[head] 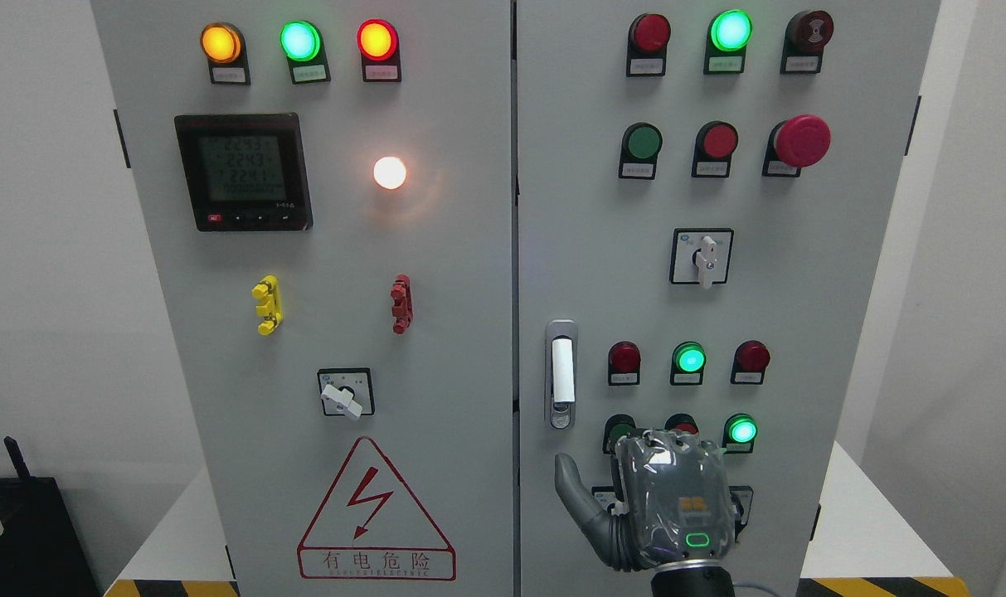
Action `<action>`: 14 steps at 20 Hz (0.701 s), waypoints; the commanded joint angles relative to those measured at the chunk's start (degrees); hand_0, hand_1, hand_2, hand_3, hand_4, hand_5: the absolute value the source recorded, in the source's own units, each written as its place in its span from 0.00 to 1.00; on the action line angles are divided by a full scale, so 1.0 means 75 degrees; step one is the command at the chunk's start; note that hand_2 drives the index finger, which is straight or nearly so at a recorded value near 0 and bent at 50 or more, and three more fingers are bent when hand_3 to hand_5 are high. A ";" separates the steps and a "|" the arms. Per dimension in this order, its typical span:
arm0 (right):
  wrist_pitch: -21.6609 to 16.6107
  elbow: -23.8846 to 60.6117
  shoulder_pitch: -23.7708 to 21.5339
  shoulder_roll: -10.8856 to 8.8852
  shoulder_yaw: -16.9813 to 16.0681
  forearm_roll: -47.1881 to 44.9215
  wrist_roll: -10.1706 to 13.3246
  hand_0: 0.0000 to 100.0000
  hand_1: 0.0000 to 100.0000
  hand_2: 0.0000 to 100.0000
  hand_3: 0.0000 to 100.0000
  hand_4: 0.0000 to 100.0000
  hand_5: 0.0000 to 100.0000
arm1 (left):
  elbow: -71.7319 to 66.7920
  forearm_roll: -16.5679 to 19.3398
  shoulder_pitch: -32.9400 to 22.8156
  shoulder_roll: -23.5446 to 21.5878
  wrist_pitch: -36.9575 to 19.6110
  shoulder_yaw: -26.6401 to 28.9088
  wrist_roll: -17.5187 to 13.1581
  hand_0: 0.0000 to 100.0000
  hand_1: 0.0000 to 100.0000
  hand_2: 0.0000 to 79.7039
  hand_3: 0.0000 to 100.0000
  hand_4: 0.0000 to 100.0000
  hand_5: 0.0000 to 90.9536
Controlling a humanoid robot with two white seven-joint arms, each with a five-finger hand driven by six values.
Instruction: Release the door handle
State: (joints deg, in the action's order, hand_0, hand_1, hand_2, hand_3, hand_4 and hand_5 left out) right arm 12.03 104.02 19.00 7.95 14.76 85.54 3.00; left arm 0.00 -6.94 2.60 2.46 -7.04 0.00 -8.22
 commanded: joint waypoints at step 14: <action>0.0447 0.0052 0.0338 0.0029 0.0376 0.0255 -0.0353 0.33 0.00 0.99 1.00 0.91 0.90 | -0.0129 0.0000 0.0004 0.0000 0.0013 0.0082 0.0006 0.12 0.39 0.00 0.00 0.00 0.00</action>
State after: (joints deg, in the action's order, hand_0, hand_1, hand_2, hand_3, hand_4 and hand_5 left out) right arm 15.32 104.15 20.33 8.11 16.22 87.35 0.49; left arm 0.00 -6.94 2.61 2.46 -6.98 0.00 -8.22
